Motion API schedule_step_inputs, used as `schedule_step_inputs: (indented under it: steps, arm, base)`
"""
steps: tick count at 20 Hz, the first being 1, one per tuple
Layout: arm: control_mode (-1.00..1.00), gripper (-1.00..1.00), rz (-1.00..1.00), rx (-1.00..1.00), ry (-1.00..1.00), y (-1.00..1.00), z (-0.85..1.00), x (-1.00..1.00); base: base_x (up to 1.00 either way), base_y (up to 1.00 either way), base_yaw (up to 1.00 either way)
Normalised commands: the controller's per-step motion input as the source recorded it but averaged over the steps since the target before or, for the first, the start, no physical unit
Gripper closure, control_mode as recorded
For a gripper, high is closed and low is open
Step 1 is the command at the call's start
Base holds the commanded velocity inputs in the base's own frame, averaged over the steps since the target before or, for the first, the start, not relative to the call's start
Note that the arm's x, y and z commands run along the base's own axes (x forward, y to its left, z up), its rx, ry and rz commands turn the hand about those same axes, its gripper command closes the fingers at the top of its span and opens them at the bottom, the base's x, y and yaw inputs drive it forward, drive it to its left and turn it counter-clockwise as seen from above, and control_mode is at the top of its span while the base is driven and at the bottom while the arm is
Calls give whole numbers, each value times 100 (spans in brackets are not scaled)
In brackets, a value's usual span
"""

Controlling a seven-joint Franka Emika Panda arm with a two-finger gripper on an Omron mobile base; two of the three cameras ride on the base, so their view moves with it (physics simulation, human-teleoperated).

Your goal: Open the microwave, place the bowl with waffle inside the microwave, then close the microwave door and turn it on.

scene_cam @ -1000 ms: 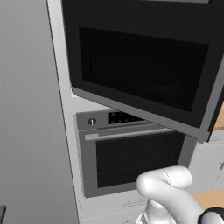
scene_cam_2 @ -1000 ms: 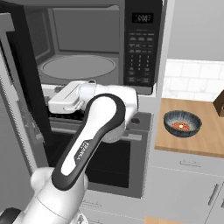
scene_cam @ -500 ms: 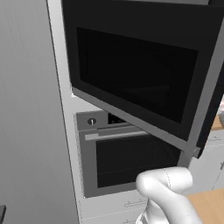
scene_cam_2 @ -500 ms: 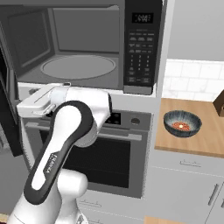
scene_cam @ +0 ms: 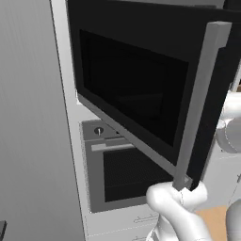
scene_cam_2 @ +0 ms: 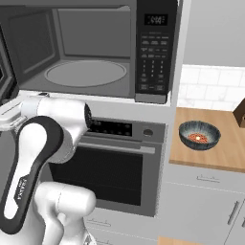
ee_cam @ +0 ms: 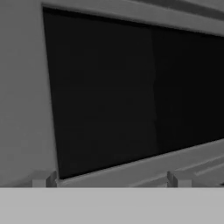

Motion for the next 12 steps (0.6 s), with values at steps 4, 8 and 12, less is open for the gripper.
schedule_step_inputs:
  steps: [4,8,12]
  arm:
    - [-100,-100,0,0,0,72,0,-11]
    - [-100,-100,0,0,0,63,0,-1]
    - [-100,-100,0,0,0,49,0,0]
  base:
    - [0,0,0]
    - [0,0,0]
    - [0,0,0]
